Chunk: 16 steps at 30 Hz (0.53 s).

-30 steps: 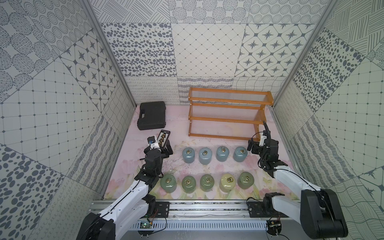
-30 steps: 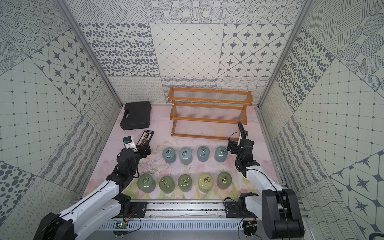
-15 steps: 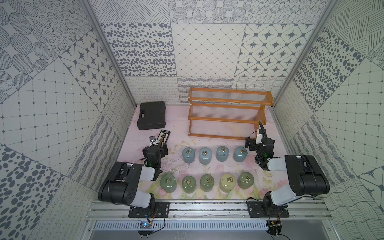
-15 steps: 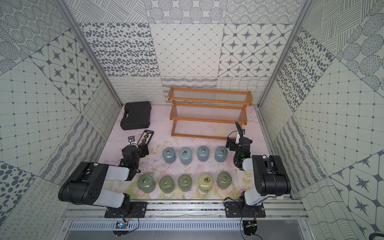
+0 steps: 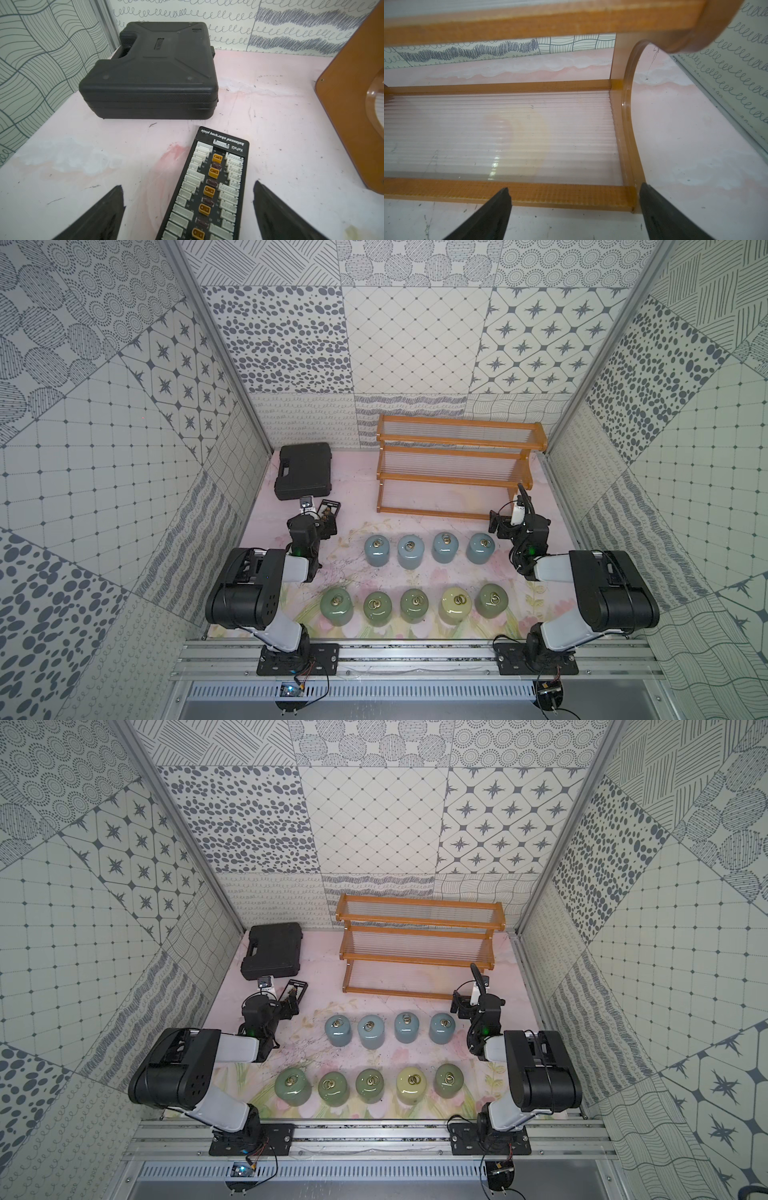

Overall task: Remove the tea canisters from the shelf
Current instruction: Reset both arms

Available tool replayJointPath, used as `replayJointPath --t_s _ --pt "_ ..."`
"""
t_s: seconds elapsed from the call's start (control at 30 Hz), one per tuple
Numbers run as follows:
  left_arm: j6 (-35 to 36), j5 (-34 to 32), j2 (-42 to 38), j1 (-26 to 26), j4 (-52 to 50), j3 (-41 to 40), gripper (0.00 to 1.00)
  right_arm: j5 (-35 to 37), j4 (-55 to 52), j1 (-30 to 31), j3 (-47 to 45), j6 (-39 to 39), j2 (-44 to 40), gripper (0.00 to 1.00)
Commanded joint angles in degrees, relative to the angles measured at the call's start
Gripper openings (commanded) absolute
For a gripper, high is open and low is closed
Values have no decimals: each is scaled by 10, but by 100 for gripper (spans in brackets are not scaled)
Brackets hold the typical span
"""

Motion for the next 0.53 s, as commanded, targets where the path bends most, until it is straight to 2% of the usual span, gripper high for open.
replayJointPath --t_s 0.0,0.5 --pt "10 40 2 8 -11 6 100 -6 38 0 5 -9 -1 100" --pt "8 53 2 13 -18 8 100 -7 32 3 7 -12 0 100"
